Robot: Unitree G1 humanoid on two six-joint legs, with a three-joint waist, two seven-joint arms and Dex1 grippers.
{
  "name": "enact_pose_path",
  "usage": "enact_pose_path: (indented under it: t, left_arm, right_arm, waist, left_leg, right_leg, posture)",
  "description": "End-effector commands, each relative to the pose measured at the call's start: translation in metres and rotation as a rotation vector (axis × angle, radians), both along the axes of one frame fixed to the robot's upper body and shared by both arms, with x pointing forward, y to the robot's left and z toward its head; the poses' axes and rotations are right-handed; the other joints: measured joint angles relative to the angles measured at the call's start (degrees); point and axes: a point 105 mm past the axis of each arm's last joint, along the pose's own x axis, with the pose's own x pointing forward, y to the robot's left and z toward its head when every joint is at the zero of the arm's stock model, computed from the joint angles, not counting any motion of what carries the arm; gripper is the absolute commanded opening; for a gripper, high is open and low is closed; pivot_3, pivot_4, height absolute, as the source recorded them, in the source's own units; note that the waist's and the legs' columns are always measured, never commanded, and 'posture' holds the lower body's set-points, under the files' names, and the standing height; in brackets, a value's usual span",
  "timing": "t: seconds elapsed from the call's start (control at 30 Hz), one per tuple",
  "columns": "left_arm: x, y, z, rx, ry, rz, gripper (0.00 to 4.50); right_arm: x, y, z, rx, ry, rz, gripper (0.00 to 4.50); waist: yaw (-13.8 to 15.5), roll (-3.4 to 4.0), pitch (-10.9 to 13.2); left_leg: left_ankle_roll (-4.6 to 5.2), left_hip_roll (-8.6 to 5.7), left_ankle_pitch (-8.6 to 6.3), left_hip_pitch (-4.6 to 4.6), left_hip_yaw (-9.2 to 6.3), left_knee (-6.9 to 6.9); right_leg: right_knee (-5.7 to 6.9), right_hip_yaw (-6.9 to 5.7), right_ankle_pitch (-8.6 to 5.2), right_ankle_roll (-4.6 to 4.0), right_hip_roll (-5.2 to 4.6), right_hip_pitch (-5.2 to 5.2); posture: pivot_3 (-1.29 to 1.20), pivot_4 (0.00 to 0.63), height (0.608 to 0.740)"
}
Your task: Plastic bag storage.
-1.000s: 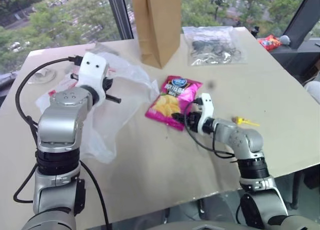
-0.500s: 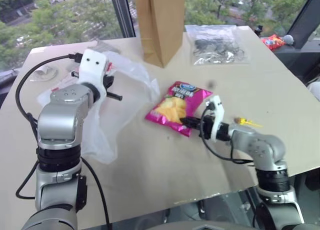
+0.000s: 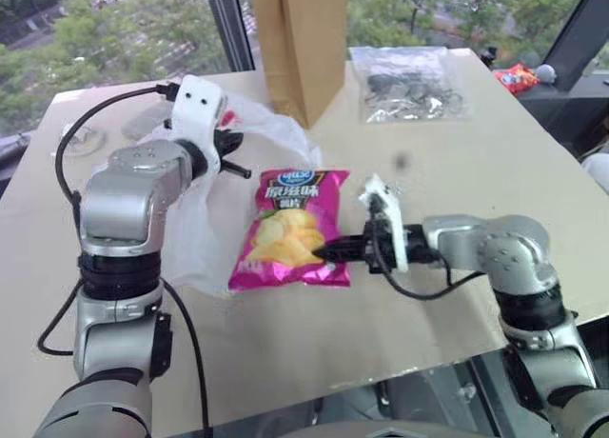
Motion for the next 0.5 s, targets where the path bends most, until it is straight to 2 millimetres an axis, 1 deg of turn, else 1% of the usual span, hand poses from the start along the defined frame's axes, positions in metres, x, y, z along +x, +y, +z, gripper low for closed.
enact_pose_path:
  t: [0.03,0.13,0.2,0.3,0.4,0.5]
  left_arm:
    - [-0.020,-0.009,0.016,0.008,-0.033,-0.099,0.00]
    - [-0.036,-0.020,0.013,0.013,0.011,-0.192,0.00]
    - [-0.042,-0.022,0.010,0.006,0.053,-0.216,0.00]
    - [-0.049,-0.028,0.004,-0.012,0.117,-0.252,0.00]
    - [-0.050,-0.036,0.000,-0.074,0.176,-0.269,0.00]
    - [-0.043,-0.043,0.002,-0.125,0.179,-0.257,0.00]
  right_arm:
    - [0.019,0.008,0.004,0.000,-0.057,-0.003,0.03]
    - [0.039,0.012,0.004,-0.031,-0.104,-0.037,0.03]
    - [0.052,0.012,0.010,-0.022,-0.121,-0.079,0.03]
    - [0.066,0.014,0.019,0.003,-0.130,-0.129,0.03]
    - [0.072,0.025,0.028,0.033,-0.163,-0.151,0.03]
    - [0.063,0.045,0.030,0.044,-0.205,-0.100,0.03]
  waist:
    - [0.1,0.00,0.0]
    - [0.0,0.01,0.0]
    - [0.0,0.02,0.0]
    - [0.0,0.02,0.0]
    - [0.0,0.03,0.0]
    - [0.0,0.03,0.0]
  left_leg:
    - [0.00,0.00,0.00,0.00,-0.01,-0.01]
    - [0.00,0.00,0.00,-0.01,-0.02,-0.01]
    - [0.00,0.01,0.00,-0.01,-0.03,-0.01]
    - [0.00,0.02,0.00,-0.01,-0.04,-0.02]
    - [0.00,0.02,0.00,-0.01,-0.05,-0.03]
    - [0.00,0.01,0.00,-0.03,-0.08,-0.02]
  right_leg:
    - [-0.04,-0.02,0.00,0.00,0.00,0.00]
    - [-0.05,-0.02,0.00,0.00,0.01,0.00]
    - [-0.04,-0.03,0.00,0.00,0.01,0.00]
    - [-0.05,-0.03,0.00,0.00,0.02,0.00]
    - [-0.06,-0.04,0.00,0.00,0.02,0.00]
    - [-0.06,-0.07,0.00,0.00,0.02,0.00]
  posture:
    - [0.00,0.150,0.740]
    - [0.00,0.150,0.740]
    - [0.00,0.150,0.740]
    - [0.00,0.150,0.740]
    - [0.00,0.150,0.740]
    - [0.00,0.150,0.740]
